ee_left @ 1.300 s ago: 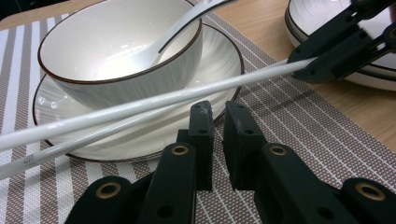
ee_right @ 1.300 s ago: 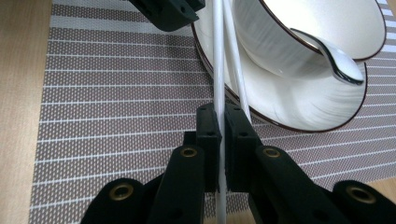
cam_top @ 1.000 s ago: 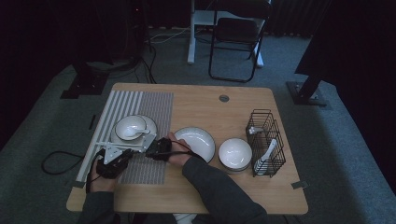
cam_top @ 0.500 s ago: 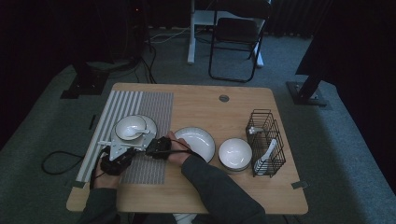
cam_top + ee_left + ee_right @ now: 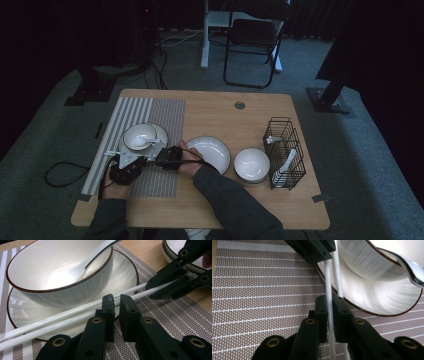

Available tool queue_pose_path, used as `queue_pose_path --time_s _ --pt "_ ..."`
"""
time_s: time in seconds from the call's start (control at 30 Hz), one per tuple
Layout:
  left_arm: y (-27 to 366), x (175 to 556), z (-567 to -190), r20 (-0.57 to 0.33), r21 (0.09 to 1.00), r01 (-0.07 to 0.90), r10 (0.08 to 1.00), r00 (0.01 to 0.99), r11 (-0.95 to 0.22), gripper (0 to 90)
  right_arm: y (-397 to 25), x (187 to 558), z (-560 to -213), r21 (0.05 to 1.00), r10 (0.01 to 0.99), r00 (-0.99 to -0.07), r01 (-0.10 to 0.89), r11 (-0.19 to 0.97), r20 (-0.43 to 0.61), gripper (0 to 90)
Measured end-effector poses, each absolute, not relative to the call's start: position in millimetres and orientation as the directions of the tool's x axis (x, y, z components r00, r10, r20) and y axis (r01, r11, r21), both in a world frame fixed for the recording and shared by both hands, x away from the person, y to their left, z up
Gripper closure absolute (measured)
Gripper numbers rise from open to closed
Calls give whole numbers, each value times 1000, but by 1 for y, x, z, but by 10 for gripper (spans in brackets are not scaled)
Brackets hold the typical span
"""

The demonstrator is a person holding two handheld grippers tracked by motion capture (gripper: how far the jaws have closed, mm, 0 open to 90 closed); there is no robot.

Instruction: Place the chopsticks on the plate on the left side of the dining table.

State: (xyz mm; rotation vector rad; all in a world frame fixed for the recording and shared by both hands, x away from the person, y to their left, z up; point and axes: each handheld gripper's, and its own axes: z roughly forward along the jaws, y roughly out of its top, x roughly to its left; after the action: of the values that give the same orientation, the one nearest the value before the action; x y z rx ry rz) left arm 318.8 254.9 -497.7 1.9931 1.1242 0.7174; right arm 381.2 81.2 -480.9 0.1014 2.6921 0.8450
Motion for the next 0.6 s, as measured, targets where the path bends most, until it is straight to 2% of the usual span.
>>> queue_pose_path --time_s 0.37,0.6 --pt "255 321 -499 109 807 478 883 456 -346 835 67 377 -470 592 182 -942 -21 806 -281 786" --pt "256 321 -499 111 808 479 887 449 -343 836 49 378 -464 607 209 -933 -12 795 -293 705"
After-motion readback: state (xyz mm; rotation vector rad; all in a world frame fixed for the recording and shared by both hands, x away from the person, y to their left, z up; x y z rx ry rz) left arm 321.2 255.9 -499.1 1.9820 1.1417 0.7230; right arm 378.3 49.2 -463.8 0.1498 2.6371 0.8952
